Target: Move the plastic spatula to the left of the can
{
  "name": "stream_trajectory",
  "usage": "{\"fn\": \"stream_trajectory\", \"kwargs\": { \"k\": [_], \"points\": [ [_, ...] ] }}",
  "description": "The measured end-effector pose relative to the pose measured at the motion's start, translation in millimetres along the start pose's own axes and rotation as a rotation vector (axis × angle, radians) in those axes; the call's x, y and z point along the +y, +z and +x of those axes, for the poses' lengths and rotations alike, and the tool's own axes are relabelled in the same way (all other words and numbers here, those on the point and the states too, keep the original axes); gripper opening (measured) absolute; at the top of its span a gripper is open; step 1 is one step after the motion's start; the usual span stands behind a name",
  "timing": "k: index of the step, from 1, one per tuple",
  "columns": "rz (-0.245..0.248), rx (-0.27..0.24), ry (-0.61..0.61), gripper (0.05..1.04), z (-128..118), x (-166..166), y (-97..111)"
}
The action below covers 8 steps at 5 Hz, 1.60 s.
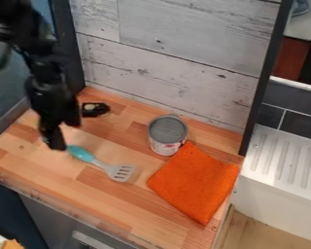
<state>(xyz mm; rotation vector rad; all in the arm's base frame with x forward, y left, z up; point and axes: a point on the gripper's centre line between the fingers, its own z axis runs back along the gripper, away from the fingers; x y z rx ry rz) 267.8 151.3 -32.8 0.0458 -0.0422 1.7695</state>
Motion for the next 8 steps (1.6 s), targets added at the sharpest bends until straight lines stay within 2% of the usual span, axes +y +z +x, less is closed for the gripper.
{"fn": "stream_trajectory", "kwargs": {
  "k": [1, 2, 3, 4, 5, 6, 7, 8],
  "points": [
    [0.010, -0.020, -0.107, 1.001, -27.9, 9.7, -9.3],
    [0.000, -0.076, -0.139, 1.001, -34.5, 12.3, -13.4],
    [-0.008, -0.120, -0.145, 0.950, -28.3, 9.3, -20.1],
    [-0.031, -0.151, -0.151, 0.670, -23.1, -0.9, -23.4],
    [-0.035, -0.144, -0.136, 0.398, -21.0, -1.1, -23.5],
    [-0.031, -0.130, -0.127, 0.322, -19.2, 3.1, -21.8],
    [-0.005, -0.103, -0.098, 0.322, -7.8, 17.9, -20.7],
    [0.004, -0.088, -0.018, 0.322, 9.6, 24.1, -7.5]
  ]
}}
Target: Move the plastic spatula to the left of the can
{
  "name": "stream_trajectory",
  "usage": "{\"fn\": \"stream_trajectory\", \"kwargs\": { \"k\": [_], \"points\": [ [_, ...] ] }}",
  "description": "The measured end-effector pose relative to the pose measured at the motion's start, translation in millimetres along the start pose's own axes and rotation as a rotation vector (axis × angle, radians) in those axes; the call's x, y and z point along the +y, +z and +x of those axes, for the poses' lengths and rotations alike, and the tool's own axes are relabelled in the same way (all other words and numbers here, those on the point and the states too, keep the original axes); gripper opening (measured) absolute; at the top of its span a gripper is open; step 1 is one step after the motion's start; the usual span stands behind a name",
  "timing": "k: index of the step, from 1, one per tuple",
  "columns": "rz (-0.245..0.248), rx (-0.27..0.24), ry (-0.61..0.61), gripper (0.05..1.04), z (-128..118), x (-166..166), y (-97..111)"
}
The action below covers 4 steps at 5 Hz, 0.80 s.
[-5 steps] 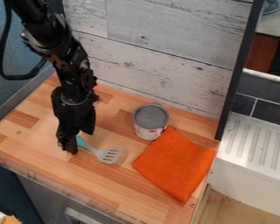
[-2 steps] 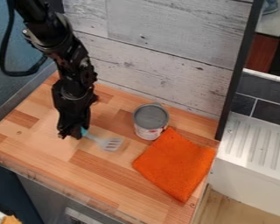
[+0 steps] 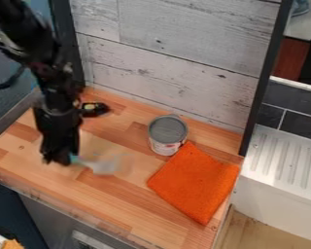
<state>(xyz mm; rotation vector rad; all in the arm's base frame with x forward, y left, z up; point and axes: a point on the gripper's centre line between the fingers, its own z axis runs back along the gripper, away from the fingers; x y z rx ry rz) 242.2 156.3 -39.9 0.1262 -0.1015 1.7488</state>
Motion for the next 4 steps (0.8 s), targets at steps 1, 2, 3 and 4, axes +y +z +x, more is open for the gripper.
{"fn": "stream_trajectory", "kwargs": {
  "k": [1, 2, 3, 4],
  "points": [
    [0.006, 0.040, 0.123, 0.322, 20.6, -6.3, 11.9],
    [0.013, 0.074, 0.354, 0.322, 40.4, -22.4, 25.9],
    [0.050, 0.098, 0.541, 0.322, 44.5, -33.7, 25.6],
    [0.059, 0.109, 0.615, 0.322, 42.4, -45.3, 20.4]
  ]
}}
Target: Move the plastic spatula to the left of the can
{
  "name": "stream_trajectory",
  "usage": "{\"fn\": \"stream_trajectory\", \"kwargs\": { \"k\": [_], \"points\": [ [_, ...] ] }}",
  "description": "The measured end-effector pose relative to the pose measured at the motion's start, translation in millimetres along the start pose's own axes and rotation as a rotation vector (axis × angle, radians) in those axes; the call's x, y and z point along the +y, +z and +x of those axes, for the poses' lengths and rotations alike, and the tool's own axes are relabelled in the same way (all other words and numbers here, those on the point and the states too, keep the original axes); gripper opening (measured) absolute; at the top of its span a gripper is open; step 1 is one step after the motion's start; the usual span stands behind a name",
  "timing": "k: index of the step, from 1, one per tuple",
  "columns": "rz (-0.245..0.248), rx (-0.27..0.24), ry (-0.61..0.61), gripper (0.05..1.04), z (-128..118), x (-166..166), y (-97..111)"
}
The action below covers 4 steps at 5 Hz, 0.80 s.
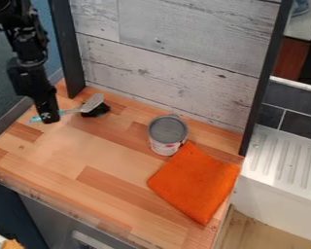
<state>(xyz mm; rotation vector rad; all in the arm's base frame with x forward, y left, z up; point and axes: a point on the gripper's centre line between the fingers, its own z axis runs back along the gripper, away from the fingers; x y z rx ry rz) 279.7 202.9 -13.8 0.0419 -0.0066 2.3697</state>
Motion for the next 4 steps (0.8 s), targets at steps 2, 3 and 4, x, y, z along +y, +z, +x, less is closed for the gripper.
{"fn": "stream_trajectory", "kwargs": {
  "k": [2, 3, 4],
  "points": [
    [-0.015, -0.027, -0.038, 0.322, -20.1, 6.2, -19.9],
    [-0.025, -0.043, -0.056, 0.322, -32.8, 9.4, -27.5],
    [-0.010, -0.057, -0.063, 0.322, -42.7, 12.5, -36.1]
  ]
}}
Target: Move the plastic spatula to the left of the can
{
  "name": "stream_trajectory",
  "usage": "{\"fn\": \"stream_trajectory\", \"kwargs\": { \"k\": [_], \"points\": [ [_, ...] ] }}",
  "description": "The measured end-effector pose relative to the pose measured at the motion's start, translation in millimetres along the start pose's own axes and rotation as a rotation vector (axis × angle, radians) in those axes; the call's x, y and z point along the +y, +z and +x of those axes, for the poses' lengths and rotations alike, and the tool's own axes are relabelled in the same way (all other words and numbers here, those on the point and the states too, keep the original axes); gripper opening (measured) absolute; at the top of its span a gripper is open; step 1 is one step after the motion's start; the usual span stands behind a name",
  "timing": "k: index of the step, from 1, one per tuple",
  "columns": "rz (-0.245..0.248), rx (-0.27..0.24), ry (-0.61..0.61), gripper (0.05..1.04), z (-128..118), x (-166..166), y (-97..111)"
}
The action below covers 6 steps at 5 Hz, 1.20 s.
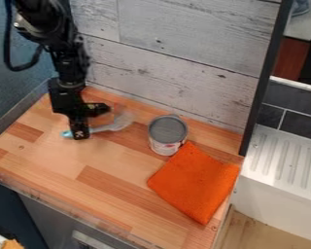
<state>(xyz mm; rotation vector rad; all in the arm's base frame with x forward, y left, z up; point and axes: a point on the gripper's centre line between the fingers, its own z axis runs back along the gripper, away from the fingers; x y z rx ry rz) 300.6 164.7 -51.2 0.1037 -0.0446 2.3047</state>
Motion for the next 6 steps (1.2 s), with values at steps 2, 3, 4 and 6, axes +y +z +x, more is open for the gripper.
{"fn": "stream_trajectory", "kwargs": {
  "k": [2, 3, 4, 6],
  "points": [
    [0.007, -0.032, 0.000, 0.674, -3.5, -3.4, 0.1],
    [0.013, -0.024, 0.001, 0.944, -3.6, 1.4, 1.2],
    [-0.001, 0.004, -0.019, 1.014, -4.5, 5.2, 13.4],
    [-0.088, 0.105, -0.059, 1.005, 5.3, 13.3, 53.5]
  ]
}}
